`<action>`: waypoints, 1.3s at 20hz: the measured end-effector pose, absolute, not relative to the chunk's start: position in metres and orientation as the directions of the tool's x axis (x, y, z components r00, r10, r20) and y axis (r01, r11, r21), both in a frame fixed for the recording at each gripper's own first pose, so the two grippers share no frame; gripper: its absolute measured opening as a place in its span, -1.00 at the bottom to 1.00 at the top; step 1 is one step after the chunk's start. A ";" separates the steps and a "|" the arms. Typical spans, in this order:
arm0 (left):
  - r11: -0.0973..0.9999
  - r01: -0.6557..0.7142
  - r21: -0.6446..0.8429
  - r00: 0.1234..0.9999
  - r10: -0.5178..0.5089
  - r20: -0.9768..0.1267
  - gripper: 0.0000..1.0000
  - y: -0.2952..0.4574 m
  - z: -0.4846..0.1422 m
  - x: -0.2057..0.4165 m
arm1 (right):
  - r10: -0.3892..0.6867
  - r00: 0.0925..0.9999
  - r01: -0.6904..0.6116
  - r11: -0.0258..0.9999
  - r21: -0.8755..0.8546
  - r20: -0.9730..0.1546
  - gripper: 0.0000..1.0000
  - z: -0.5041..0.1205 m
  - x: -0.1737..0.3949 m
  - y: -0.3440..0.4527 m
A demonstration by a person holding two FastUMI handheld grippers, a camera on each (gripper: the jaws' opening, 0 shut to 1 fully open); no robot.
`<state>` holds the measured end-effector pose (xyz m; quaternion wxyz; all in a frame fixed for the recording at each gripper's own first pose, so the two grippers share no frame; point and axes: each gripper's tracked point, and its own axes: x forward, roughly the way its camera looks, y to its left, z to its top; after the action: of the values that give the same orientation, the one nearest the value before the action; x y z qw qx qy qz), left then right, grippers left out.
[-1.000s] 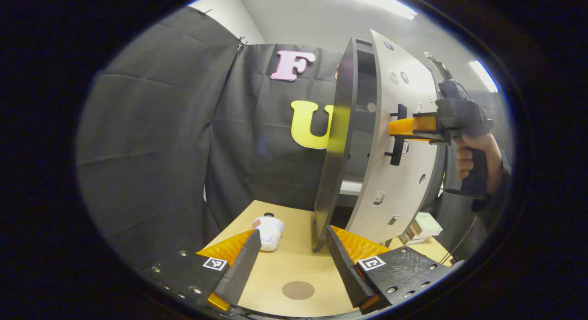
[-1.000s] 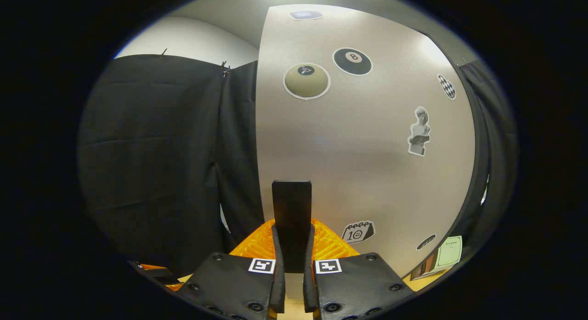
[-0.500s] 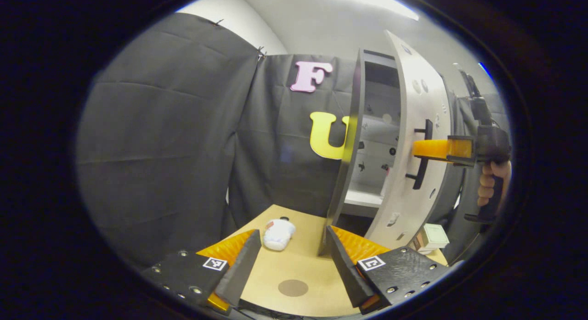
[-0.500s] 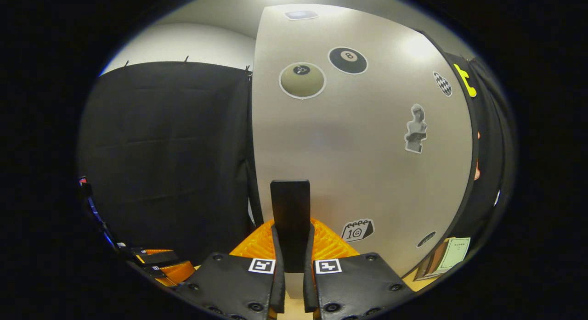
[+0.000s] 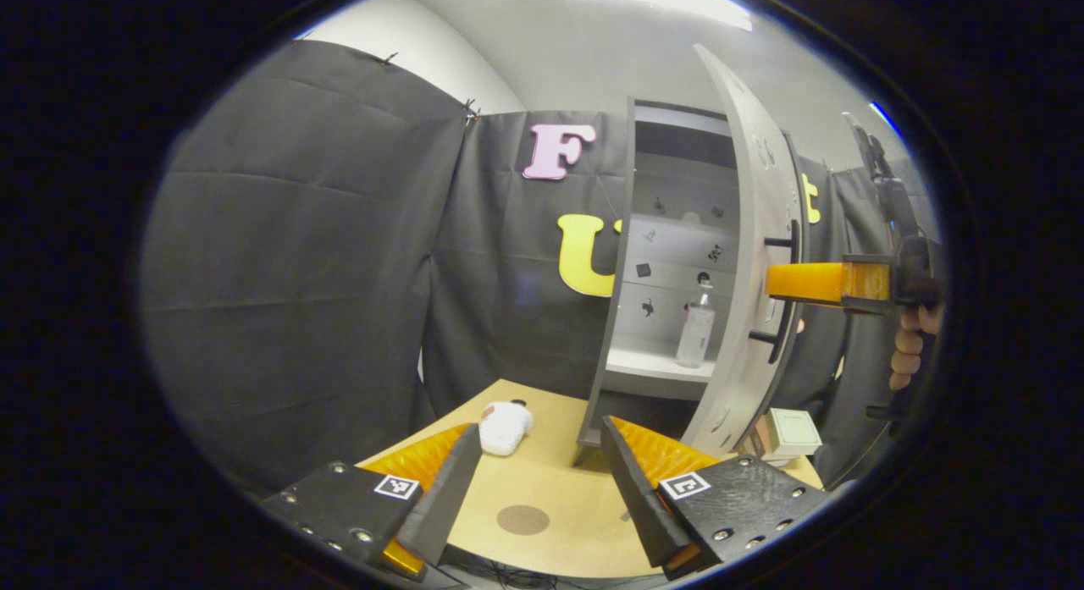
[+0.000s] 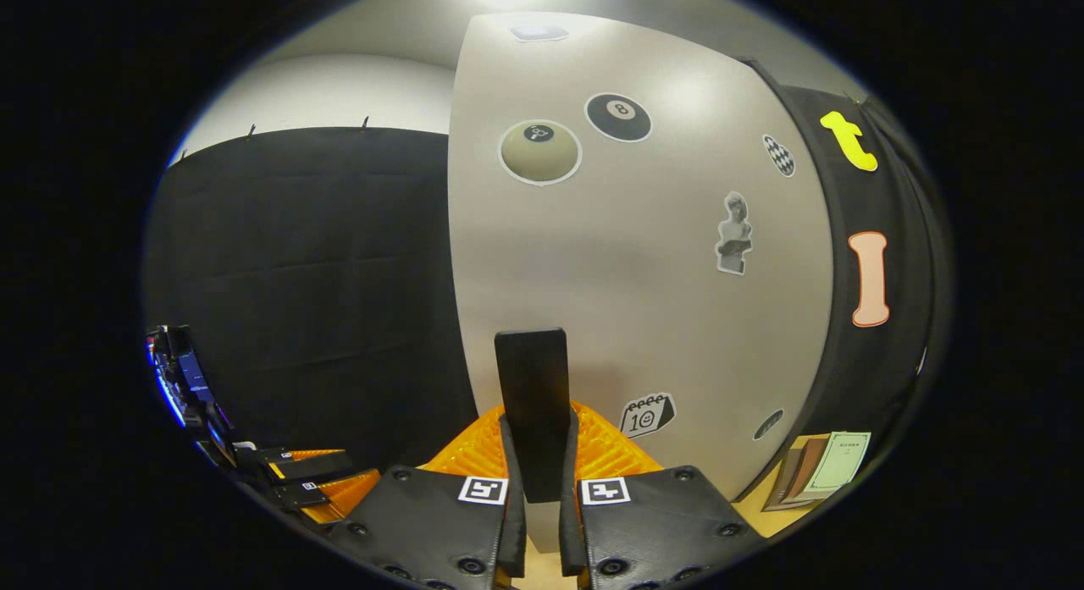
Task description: Open the cabinet door with the right hand, grasp the bottle in the cabinet with the left hand and place it on the coaster, then close the cabinet door with the right hand.
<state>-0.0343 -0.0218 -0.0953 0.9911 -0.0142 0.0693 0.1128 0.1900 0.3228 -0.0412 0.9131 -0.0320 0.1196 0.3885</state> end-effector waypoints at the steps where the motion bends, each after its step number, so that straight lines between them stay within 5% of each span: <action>1: 0.974 -0.223 -0.030 0.966 0.217 -0.140 0.72 -0.030 -0.096 -0.035 | 0.704 0.668 -0.718 0.695 0.039 -0.242 -0.65 -0.041 0.191 0.322; 26: 0.996 -0.086 -0.013 0.987 0.083 -0.139 0.72 -0.137 -0.116 -0.030 | 0.590 0.778 -0.589 0.804 0.075 -0.216 -0.66 -0.033 0.200 0.291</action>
<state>-0.0299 -0.1367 -0.1158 0.9967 -0.0094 0.0692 0.0423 0.1995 0.2910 -0.0331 0.9429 0.0018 0.1149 0.3127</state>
